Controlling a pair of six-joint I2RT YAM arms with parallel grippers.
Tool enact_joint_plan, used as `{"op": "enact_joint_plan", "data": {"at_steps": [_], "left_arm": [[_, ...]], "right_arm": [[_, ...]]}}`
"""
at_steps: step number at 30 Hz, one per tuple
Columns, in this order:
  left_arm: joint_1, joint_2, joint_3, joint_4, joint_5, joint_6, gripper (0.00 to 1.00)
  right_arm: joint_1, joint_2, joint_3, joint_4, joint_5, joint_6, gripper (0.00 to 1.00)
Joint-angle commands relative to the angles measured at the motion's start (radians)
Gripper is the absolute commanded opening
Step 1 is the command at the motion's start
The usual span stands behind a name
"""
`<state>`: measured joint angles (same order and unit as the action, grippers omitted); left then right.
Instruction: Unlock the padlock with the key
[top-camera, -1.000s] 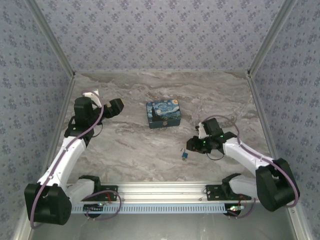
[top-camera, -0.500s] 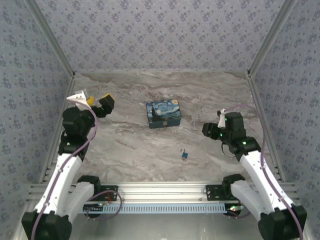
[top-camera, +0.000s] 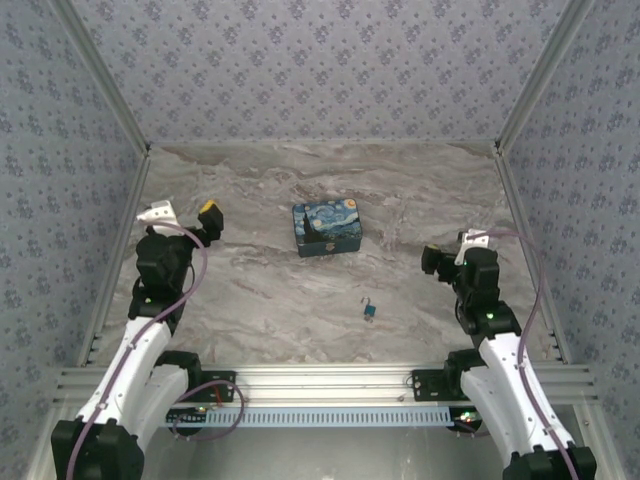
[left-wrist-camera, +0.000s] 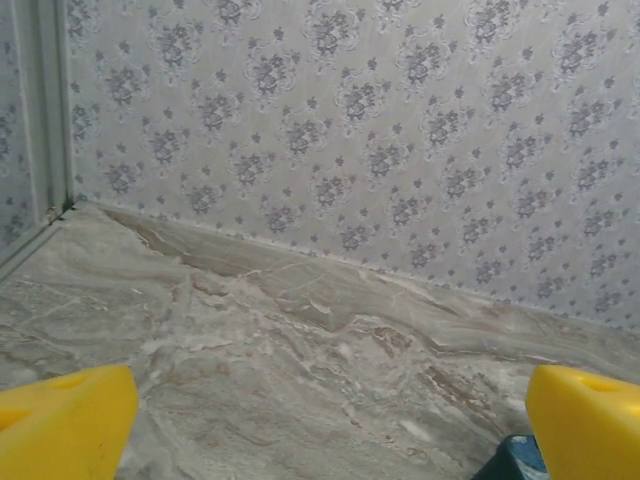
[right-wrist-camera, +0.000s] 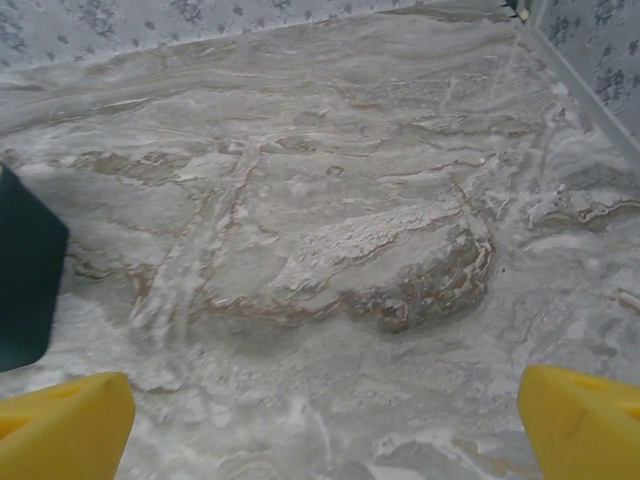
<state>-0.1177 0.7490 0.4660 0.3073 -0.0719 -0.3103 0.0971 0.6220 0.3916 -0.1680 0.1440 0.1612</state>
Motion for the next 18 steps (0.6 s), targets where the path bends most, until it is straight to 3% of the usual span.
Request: {"op": "enact_joint_plan", "data": {"at_steps": [1,13,18], "left_arm": [[0.007,0.0,-0.006,0.01,-0.047,0.058,0.99],[0.007,0.164,-0.094,0.088,-0.165,0.134,0.99],[0.006,0.225,-0.102,0.121,-0.196,0.164,0.99]], "right_arm": [[-0.022,0.058,-0.069,0.261,0.05,-0.046,1.0],[-0.077,0.553,-0.185,0.934,-0.043,-0.111,1.0],[-0.085,0.639,-0.148,0.99,-0.107,-0.208,1.0]]}}
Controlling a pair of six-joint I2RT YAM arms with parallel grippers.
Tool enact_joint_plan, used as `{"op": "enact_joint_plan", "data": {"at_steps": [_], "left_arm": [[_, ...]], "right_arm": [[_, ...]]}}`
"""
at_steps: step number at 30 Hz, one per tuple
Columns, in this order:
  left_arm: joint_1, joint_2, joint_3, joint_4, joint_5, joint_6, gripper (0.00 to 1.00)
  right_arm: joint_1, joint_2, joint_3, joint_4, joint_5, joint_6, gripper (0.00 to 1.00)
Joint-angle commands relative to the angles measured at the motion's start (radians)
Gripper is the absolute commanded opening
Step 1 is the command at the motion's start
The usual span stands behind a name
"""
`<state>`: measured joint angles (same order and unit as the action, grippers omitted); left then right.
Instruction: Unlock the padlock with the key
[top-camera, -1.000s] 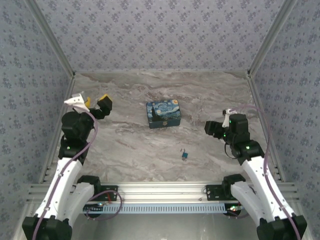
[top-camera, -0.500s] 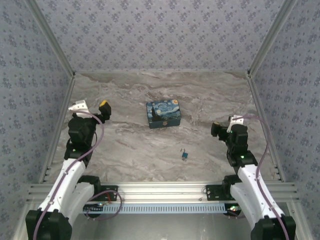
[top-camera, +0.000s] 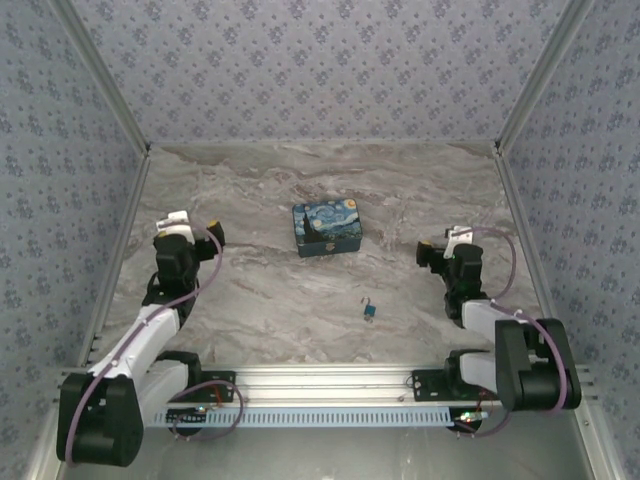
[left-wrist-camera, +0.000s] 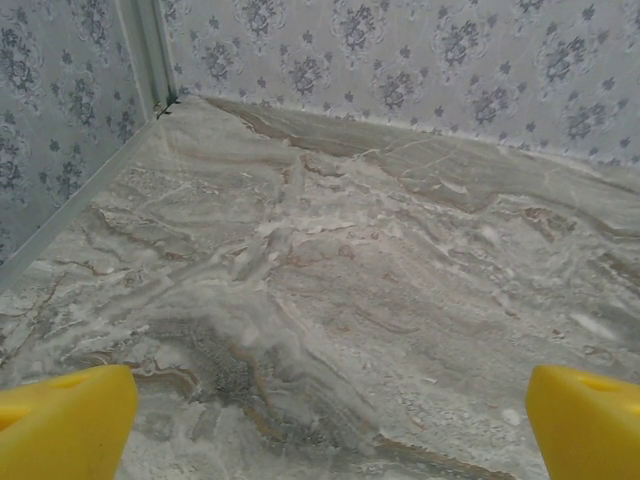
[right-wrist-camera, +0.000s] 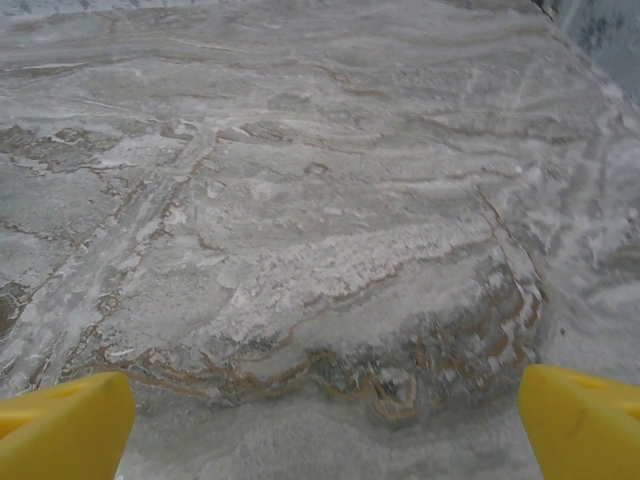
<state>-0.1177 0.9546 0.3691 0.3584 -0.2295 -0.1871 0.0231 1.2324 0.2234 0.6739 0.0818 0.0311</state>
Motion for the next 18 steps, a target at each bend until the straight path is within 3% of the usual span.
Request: {"op": "enact_joint_plan", "data": {"at_steps": [1,8,12,18], "left_arm": [[0.007,0.032,-0.006,0.078,-0.037,0.043,0.99],[0.007,0.135,-0.004,0.154,-0.019,0.068,0.99],[0.007,0.199,0.02,0.162,-0.011,0.089,0.99],[0.01,0.308,0.076,0.144,-0.01,0.132,0.99]], "right_arm": [[-0.022,0.047,0.017,0.173,-0.057,-0.08,1.0],[-0.075,0.282,0.032,0.374,-0.11,-0.046,1.0],[-0.081,0.288,0.161,0.139,-0.086,-0.032,1.0],[-0.074,0.288,0.161,0.138,-0.079,-0.036,1.0]]}}
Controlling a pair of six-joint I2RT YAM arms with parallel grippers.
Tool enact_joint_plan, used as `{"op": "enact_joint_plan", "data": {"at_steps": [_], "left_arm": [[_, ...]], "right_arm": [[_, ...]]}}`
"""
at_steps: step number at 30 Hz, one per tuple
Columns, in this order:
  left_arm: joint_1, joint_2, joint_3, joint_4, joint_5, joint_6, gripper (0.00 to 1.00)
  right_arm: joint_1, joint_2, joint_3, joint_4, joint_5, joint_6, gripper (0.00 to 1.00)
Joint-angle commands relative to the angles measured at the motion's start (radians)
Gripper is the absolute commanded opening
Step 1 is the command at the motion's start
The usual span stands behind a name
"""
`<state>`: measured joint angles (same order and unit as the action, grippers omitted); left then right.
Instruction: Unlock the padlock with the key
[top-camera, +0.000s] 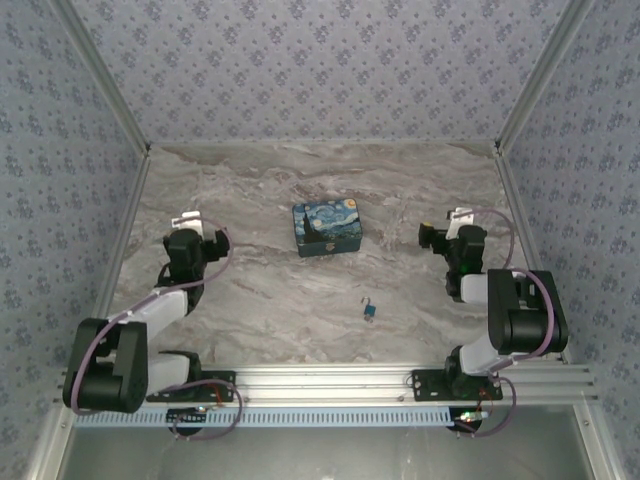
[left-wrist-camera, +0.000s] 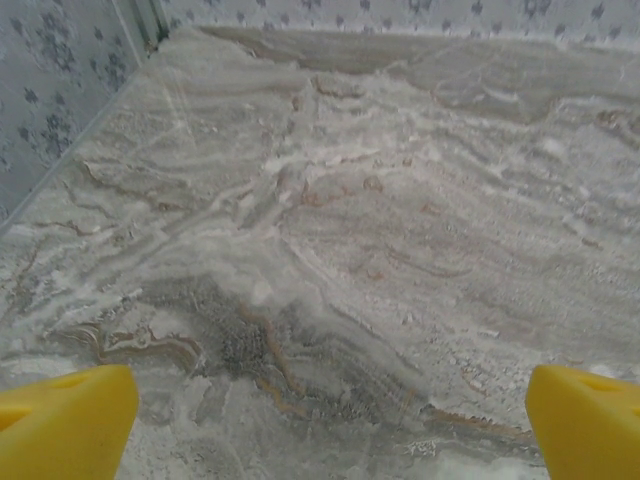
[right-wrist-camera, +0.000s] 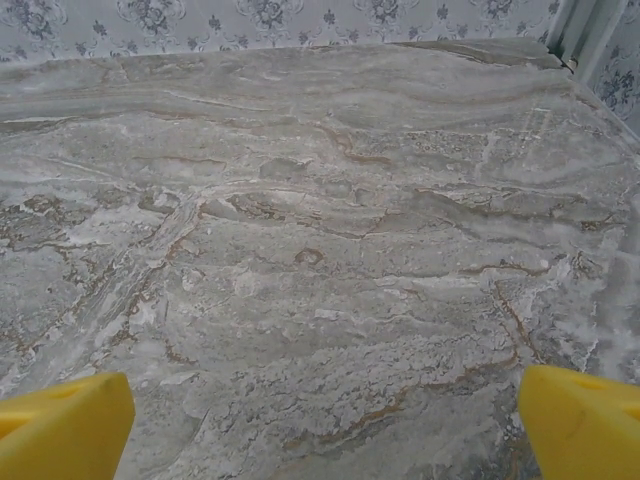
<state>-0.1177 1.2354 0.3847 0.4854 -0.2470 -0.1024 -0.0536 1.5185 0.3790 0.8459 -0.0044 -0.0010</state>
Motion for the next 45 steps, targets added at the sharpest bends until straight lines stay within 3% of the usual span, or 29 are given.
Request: {"op": "enact_joint_plan", "data": {"at_steps": [1,7,13,19,45], "left_arm": [[0.009,0.047,0.058,0.037,0.009,0.068,1.0],[0.039,0.149,-0.025,0.303,0.063,0.137,0.99],[0.076,0.312,-0.089,0.585,0.104,0.114,0.99],[0.125,0.297,0.026,0.328,0.153,0.07,1.0],[0.135,0.298,0.021,0.34,0.166,0.061,0.99]], "right_arm": [[0.002,0.002,0.006,-0.034,0.009,-0.004,1.0],[0.003,0.002,0.006,-0.034,0.012,-0.006,1.0],[0.007,0.003,0.006,-0.036,0.015,-0.007,1.0],[0.006,0.002,0.006,-0.036,0.018,-0.008,1.0],[0.026,0.004,0.012,-0.045,0.045,-0.023,1.0]]}}
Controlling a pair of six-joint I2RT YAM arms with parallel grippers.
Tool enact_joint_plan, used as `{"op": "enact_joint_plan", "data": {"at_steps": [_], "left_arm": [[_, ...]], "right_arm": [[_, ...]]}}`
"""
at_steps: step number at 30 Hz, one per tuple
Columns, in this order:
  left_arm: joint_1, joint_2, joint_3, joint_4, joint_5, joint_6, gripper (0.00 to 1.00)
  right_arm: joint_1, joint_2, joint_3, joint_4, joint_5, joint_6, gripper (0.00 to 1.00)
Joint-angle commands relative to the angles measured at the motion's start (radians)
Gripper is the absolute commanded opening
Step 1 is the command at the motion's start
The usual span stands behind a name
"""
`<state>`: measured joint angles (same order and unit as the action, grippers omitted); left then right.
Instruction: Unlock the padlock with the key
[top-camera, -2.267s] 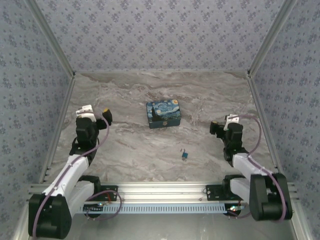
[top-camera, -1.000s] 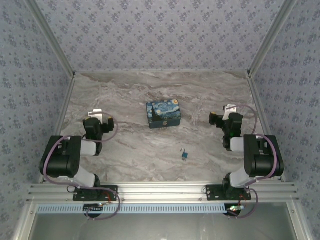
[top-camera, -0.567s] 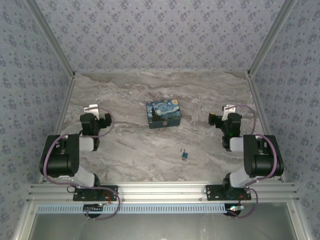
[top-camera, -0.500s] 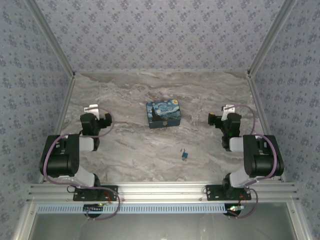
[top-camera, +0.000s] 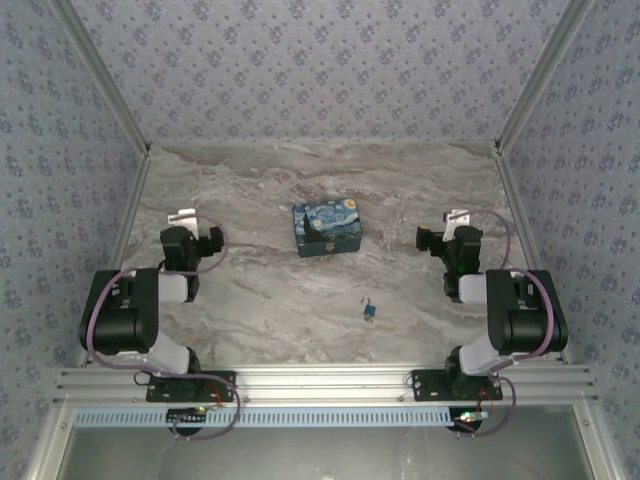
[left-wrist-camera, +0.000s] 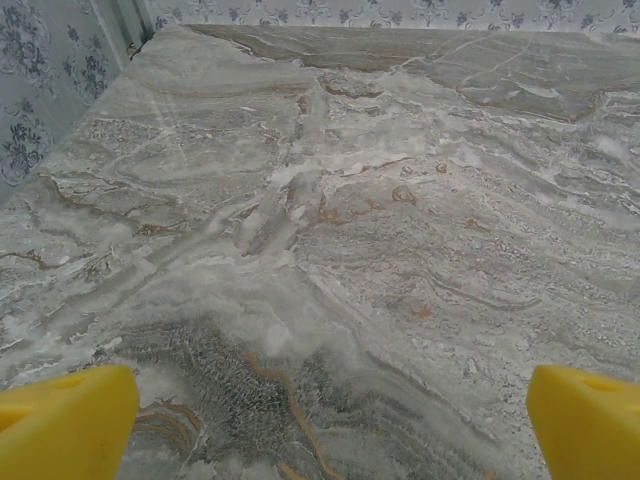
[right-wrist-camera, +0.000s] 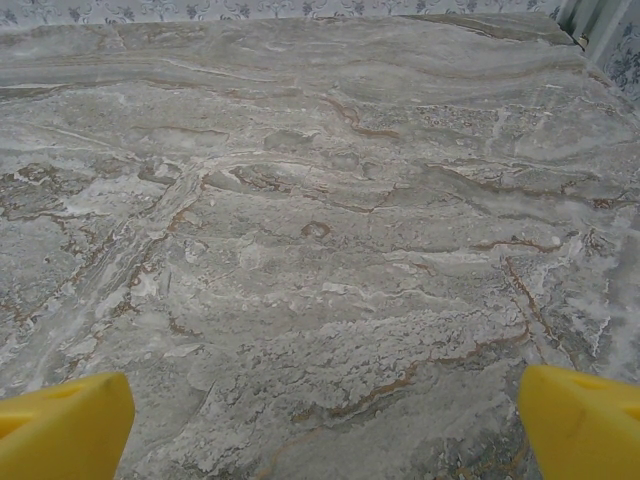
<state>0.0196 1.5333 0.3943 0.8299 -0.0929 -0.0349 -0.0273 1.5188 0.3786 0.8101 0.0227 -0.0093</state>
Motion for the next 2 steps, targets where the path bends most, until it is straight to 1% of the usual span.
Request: {"op": "enact_joint_plan", "data": {"at_steps": [1,2], "left_arm": [[-0.003,-0.001,0.012,-0.005,0.01,-0.005,0.99],[-0.004,-0.001,0.014,-0.008,0.009,-0.003,1.0]], "right_arm": [[0.0,0.003,0.013,-0.009,0.017,-0.015,1.0],[0.0,0.004,0.013,-0.009,0.017,-0.014,1.0]]}}
